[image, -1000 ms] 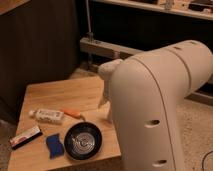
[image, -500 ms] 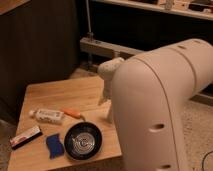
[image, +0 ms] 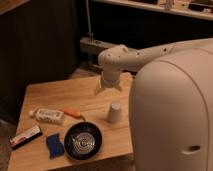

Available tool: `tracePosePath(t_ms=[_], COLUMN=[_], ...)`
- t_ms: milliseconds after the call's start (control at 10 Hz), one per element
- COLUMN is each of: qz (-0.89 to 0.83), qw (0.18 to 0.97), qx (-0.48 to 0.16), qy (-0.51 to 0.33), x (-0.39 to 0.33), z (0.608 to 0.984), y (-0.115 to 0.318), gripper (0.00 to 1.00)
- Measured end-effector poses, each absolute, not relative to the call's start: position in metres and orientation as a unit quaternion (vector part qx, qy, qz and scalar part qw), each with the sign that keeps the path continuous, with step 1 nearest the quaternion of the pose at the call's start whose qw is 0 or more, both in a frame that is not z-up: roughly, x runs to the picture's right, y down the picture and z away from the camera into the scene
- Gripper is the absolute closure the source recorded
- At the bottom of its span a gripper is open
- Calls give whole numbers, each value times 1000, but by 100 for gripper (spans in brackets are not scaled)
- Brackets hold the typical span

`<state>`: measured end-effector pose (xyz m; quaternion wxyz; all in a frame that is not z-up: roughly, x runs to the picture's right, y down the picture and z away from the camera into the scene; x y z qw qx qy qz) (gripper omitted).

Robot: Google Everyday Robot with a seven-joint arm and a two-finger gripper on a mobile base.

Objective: Place the bottle in the ceramic bowl

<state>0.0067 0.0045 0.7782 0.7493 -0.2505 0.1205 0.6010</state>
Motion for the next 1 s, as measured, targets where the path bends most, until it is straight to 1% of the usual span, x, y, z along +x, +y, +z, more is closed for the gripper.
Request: tracePosePath(t_ms=[200,300,600,1000], qz=[519,468,334,291], qw=[802,830,885,899], qx=[-287,-302,-323,-326], qy=[69,43,-12,-39], x=[-31,-56,-91,-99], z=[778,776,770,767], y=[-5,-3,8,10], gripper=[20,20,20,20])
